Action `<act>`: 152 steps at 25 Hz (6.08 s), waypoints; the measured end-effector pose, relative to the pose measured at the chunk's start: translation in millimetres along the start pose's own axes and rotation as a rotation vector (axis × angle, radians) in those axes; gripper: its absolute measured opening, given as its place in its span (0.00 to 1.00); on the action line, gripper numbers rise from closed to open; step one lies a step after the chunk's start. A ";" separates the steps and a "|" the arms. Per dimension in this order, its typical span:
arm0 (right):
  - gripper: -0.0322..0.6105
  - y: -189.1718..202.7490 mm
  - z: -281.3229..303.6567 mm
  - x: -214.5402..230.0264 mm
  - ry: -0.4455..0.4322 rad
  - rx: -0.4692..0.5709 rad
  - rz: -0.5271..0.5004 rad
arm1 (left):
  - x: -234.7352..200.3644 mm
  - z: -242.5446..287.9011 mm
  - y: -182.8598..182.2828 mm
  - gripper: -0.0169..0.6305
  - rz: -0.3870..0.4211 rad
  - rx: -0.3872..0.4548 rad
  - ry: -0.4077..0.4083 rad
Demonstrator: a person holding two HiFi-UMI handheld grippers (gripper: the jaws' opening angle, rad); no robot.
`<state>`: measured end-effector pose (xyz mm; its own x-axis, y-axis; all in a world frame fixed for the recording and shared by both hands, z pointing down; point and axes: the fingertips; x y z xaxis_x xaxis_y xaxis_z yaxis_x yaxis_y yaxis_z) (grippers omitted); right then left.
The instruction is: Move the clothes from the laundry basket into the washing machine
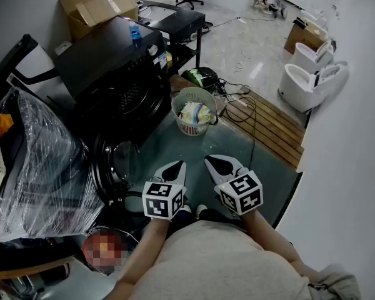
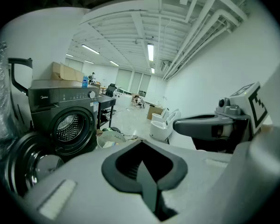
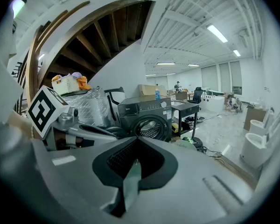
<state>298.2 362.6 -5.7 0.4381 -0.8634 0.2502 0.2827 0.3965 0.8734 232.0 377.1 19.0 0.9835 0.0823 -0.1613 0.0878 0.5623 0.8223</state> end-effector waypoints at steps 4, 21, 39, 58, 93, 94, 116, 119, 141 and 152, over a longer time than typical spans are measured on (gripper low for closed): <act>0.09 1.7 2.5 1.1 -0.012 0.003 0.021 | -1.8 1.0 -0.8 0.03 -0.009 -0.003 -0.004; 0.09 3.1 -7.7 23.0 -0.033 0.051 0.046 | 7.4 22.4 -15.9 0.03 -0.009 0.070 -0.019; 0.09 -57.8 124.9 149.0 0.032 0.026 0.144 | -98.7 169.5 -94.0 0.03 0.000 -0.024 0.011; 0.09 -82.3 233.5 277.1 0.058 -0.065 0.258 | -161.3 320.2 -131.2 0.03 0.016 -0.196 0.084; 0.43 292.4 476.1 555.3 0.211 -0.481 0.366 | -214.0 614.8 130.7 0.03 -0.121 -0.350 -0.039; 0.46 301.7 480.7 562.1 0.218 -0.501 0.372 | -214.7 618.5 131.3 0.03 -0.125 -0.342 -0.040; 0.10 344.1 482.9 588.0 0.244 -0.479 0.502 | -215.8 623.1 129.0 0.13 -0.109 -0.331 -0.027; 0.10 301.2 469.6 569.9 0.211 -0.346 0.548 | -212.7 616.8 121.2 0.25 -0.091 -0.341 -0.023; 0.10 26.8 414.2 364.6 -0.339 0.006 0.273 | -218.8 560.1 19.1 0.46 0.013 -0.196 0.045; 0.17 27.6 426.4 344.8 -0.373 -0.010 0.253 | -262.4 508.9 -1.8 0.09 -0.037 -0.111 -0.043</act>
<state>93.2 -57.2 282.8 0.1579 -0.7915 0.5904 0.2155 0.6111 0.7617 54.4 -64.2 337.6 0.9859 0.0257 -0.1654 0.1089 0.6519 0.7505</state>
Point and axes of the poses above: the fingertips, and each gripper's own axes: z forward along the fingers, x to its right, y out of its underside, and after that the axes turned 13 degrees about -y, right-handed
